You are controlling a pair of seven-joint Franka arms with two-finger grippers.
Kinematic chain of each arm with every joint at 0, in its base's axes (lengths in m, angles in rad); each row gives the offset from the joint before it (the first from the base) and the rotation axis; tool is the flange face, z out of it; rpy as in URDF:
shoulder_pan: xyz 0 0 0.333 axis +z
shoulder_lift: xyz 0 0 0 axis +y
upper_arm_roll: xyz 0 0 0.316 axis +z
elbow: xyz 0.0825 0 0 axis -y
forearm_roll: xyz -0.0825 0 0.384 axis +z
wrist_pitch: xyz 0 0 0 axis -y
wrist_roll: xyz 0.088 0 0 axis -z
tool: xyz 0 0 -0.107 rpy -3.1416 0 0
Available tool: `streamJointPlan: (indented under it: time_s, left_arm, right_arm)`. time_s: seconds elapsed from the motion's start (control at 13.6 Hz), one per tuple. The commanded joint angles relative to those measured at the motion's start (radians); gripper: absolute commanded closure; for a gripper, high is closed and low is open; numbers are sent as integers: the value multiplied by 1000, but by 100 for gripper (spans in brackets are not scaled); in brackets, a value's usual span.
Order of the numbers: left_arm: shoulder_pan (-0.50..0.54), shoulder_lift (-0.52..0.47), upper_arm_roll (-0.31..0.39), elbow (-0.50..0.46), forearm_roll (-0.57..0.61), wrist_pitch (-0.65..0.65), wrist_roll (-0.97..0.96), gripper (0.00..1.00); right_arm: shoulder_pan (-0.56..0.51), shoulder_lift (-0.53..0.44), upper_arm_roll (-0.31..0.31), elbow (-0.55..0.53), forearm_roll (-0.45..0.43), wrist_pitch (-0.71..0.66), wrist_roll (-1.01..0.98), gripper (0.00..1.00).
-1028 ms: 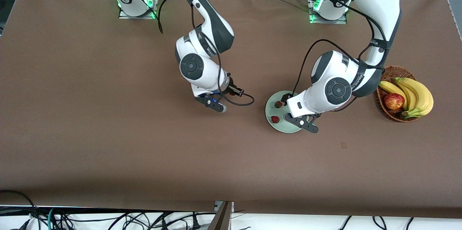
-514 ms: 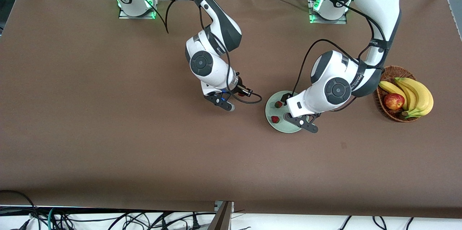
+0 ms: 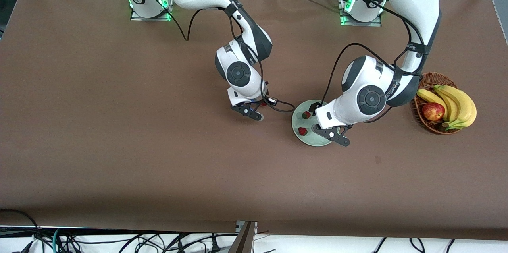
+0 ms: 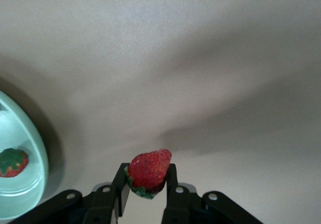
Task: Collect all strawberries into plate
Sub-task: 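Set the third strawberry beside the plate with the right gripper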
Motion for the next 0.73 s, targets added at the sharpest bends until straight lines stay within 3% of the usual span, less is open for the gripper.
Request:
streamJointPlan:
  time_s: [0.0, 0.15, 0.29, 0.51, 0.66]
  left_arm:
    - [9, -19, -8, -17, 15, 3, 16, 0]
    - [9, -19, -8, -17, 15, 3, 16, 0]
    - [9, -19, -8, -17, 15, 3, 16, 0]
    - [1, -22, -18, -11, 14, 3, -8, 0]
    - [-60, -20, -18, 4, 14, 14, -156, 0]
  right_arm:
    - [10, 17, -2, 0, -27, 26, 20, 48]
    - [7, 7, -8, 0, -27, 18, 53, 2]
    - [1, -18, -23, 5, -29, -3, 93, 1]
    - [0, -65, -127, 38, -30, -162, 52, 1]
    - [1, -85, -219, 46, -30, -266, -116, 1]
